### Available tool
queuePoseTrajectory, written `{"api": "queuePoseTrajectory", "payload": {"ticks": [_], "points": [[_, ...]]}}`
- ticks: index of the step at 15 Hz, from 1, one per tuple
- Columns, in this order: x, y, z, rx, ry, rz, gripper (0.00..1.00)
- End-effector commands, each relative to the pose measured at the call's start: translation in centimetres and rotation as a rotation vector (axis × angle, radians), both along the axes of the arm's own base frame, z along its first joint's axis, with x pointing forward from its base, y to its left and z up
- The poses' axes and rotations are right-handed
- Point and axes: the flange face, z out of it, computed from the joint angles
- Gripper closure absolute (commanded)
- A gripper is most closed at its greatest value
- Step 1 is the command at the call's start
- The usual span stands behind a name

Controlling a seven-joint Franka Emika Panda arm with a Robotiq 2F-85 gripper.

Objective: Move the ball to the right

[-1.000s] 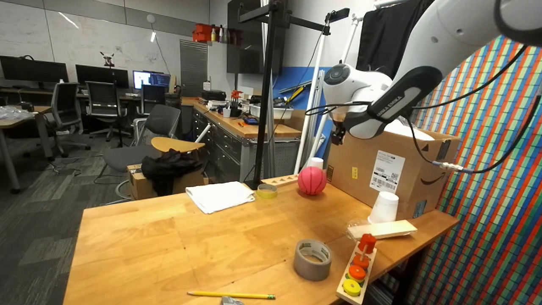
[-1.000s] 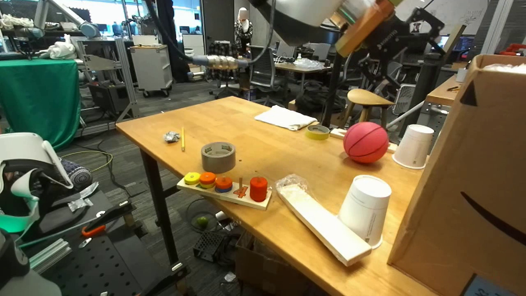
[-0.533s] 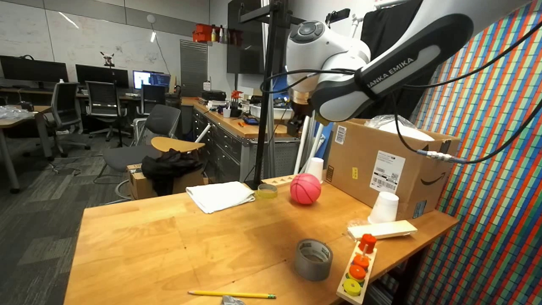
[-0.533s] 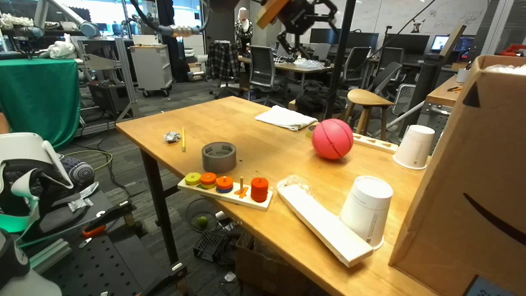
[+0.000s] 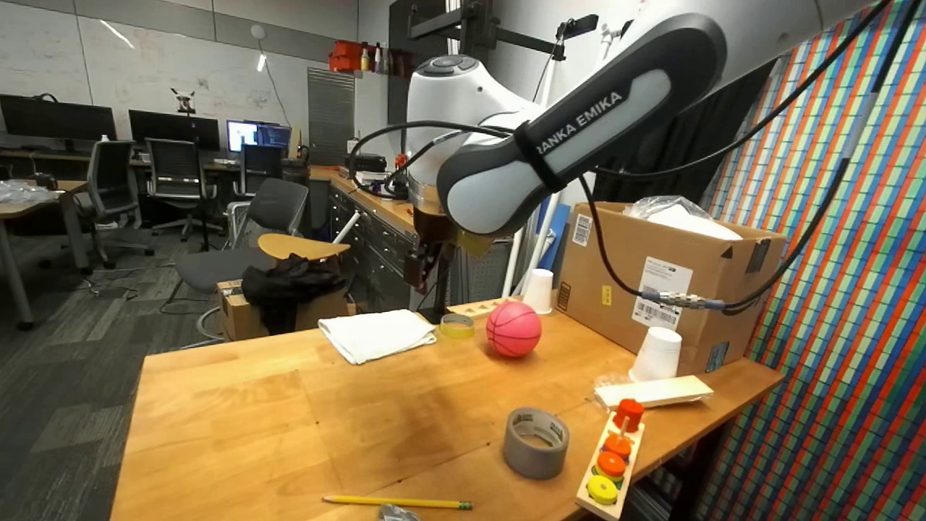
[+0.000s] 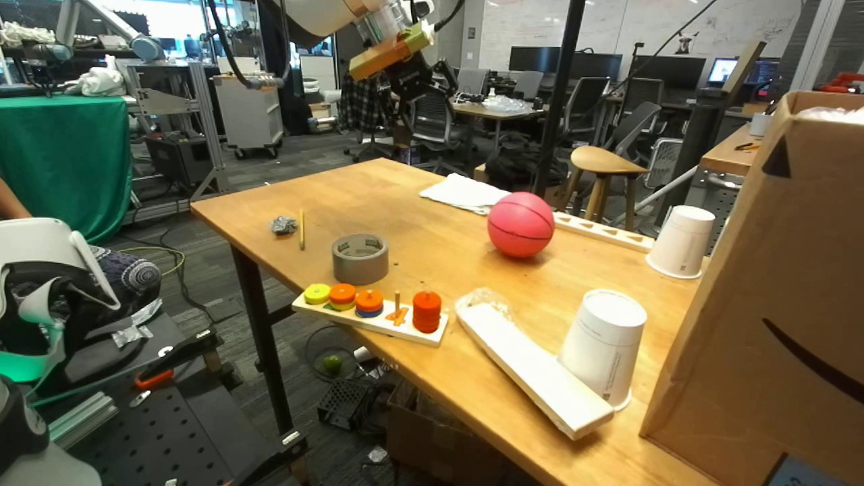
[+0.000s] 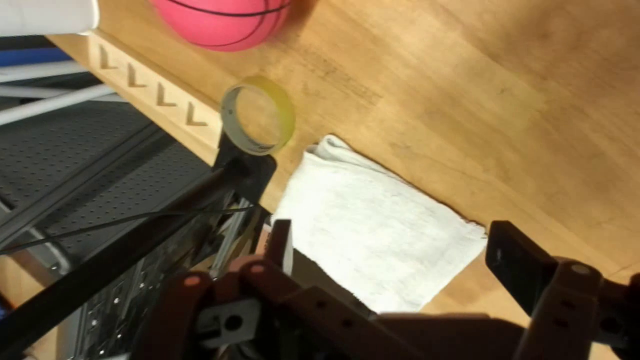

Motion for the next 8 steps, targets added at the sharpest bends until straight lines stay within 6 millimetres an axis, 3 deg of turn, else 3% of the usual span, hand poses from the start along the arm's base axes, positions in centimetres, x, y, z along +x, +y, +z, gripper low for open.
{"api": "queuePoseTrajectory", "payload": {"ticks": [1,4,8], "points": [[2.5,0.5,-1.8,0.076,0.086,0.015,0.00],[4.6,-0.7,-3.6,0.090,0.137,-0.010,0.00],[7.0,-4.4,-6.3,0.086,0.198,-0.069,0.00]]}}
